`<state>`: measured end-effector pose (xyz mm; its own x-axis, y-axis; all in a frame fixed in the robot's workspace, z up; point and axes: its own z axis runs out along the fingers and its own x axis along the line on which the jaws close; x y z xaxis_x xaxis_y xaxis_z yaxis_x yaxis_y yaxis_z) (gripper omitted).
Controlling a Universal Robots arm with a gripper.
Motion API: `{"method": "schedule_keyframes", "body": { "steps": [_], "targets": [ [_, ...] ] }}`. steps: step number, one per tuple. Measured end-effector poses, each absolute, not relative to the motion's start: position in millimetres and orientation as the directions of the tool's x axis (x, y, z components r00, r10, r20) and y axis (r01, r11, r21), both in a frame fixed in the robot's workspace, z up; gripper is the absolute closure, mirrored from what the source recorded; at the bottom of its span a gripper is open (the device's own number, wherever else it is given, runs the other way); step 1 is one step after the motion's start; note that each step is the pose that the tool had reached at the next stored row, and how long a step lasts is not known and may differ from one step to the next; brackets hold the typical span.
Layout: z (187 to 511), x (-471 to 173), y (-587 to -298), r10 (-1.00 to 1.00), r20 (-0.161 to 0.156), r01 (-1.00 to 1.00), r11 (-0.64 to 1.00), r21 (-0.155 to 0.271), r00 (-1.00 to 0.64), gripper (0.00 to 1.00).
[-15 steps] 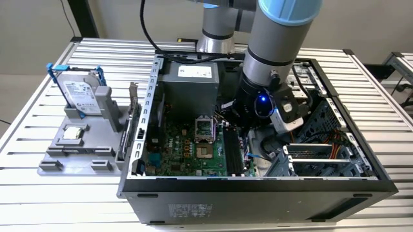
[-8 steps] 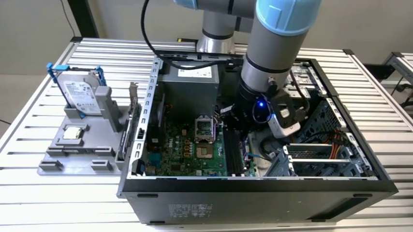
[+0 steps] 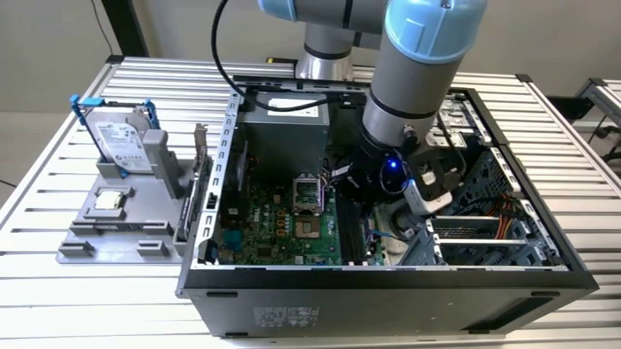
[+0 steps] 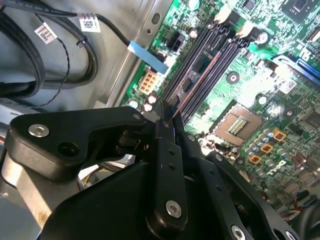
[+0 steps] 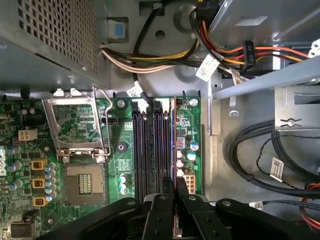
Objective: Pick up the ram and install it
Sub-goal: 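Insert the ram into the slot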
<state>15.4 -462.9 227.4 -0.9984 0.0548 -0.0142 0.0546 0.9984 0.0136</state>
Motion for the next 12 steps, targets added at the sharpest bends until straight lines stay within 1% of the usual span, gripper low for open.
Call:
{"method": "schedule_keyframes", "body": {
  "steps": [12],
  "targets": [
    [221.3,15.4,-469.3,0.045,-0.014,0.045,0.999,0.014,-0.999,1.00]
  ]
}}
